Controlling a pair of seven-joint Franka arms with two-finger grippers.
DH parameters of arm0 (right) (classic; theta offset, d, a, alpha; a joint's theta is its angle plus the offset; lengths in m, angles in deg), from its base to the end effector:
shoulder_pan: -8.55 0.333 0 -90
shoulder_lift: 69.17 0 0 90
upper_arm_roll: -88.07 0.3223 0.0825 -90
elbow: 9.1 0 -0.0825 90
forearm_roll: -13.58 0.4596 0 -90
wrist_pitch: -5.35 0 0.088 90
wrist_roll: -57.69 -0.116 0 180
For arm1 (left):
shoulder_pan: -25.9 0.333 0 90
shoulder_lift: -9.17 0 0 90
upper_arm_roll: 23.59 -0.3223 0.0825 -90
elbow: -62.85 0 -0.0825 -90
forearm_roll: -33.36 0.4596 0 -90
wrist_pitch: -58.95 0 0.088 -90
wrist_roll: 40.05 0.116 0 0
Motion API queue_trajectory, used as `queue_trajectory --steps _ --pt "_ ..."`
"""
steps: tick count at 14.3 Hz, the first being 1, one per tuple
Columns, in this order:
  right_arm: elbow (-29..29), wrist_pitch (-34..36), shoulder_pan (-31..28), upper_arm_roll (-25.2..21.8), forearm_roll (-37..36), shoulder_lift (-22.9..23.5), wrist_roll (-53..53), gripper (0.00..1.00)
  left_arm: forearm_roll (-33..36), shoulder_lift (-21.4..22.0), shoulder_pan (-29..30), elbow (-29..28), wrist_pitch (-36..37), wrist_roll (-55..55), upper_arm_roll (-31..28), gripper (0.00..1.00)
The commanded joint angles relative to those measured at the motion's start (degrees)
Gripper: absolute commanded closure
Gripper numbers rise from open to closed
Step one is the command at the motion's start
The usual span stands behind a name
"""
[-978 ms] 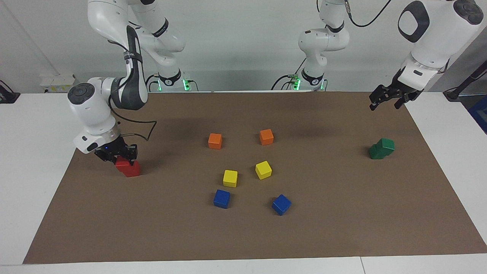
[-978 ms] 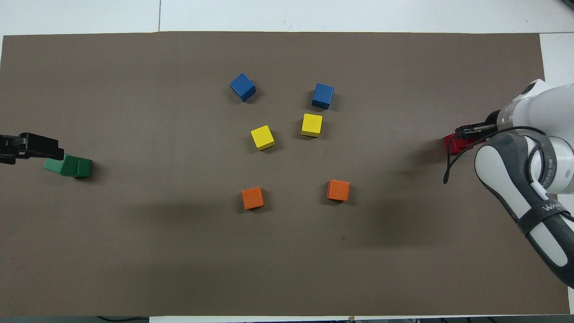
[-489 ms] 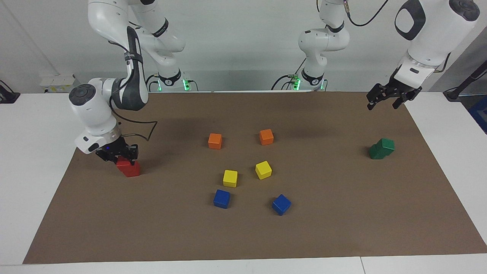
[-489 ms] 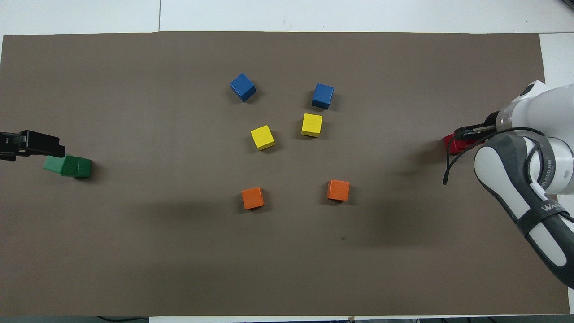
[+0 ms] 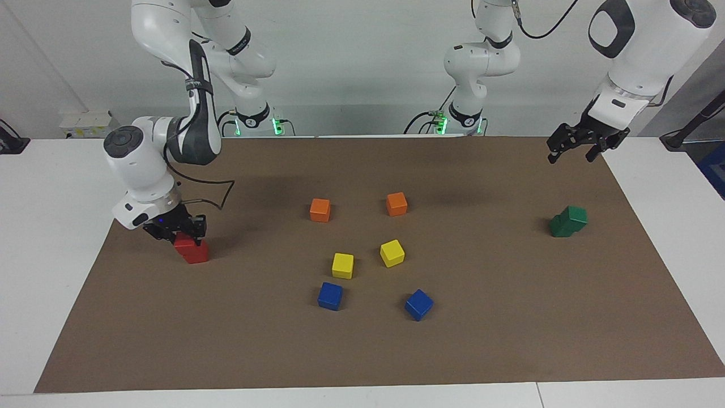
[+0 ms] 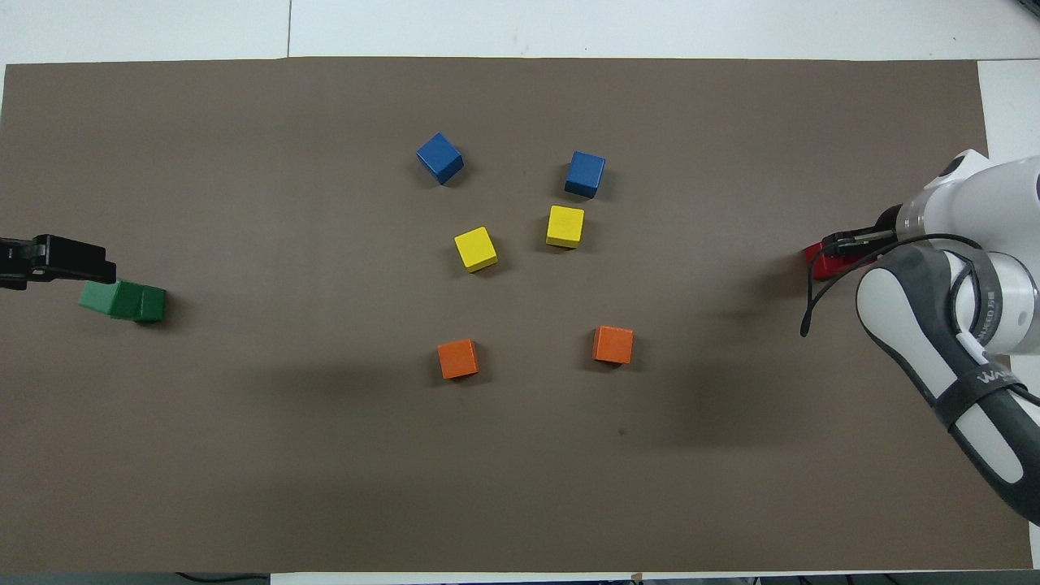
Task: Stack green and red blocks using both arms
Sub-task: 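Lower the red cube onto the other red cube and open the right gripper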
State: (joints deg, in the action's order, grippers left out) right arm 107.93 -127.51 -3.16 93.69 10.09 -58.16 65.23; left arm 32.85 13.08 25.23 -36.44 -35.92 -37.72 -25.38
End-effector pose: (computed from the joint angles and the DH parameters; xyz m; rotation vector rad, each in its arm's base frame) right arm 0.6489 -0.0715 0.3078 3.0998 0.0965 0.1264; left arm 0.6125 0.0115 0.5824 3.1301 -0.0319 -0.0135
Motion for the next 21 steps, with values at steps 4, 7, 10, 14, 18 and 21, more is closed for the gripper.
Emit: queue_trajectory --steps 4,7,10,14,18,21 --pt "1.6 -1.2 -0.9 0.3 1.0 -1.0 3.7 1.00 1.7 0.6 -0.6 0.2 0.3 -0.5 -0.4 0.00" --pt "1.6 -1.2 -0.9 0.3 1.0 -1.1 5.2 1.00 1.6 0.7 -0.3 0.1 0.1 -0.5 -0.3 0.00" --pt "1.8 -1.2 -0.9 0.3 1.0 -1.1 5.5 1.00 1.6 0.7 -0.5 0.1 -0.1 -0.5 -0.4 0.00" --pt "1.8 -1.2 -0.9 0.3 1.0 -1.1 5.5 1.00 1.5 1.0 -0.6 0.0 -0.2 -0.5 -0.4 0.00" --pt "2.0 -1.1 -0.8 0.3 1.0 -1.1 5.6 1.00 1.5 1.1 -0.3 0.1 -0.2 -0.4 -0.7 0.00" --pt "2.0 -1.1 -0.8 0.3 1.0 -1.2 6.3 1.00 1.5 1.1 -0.4 0.1 -0.2 -0.4 -0.7 0.00"
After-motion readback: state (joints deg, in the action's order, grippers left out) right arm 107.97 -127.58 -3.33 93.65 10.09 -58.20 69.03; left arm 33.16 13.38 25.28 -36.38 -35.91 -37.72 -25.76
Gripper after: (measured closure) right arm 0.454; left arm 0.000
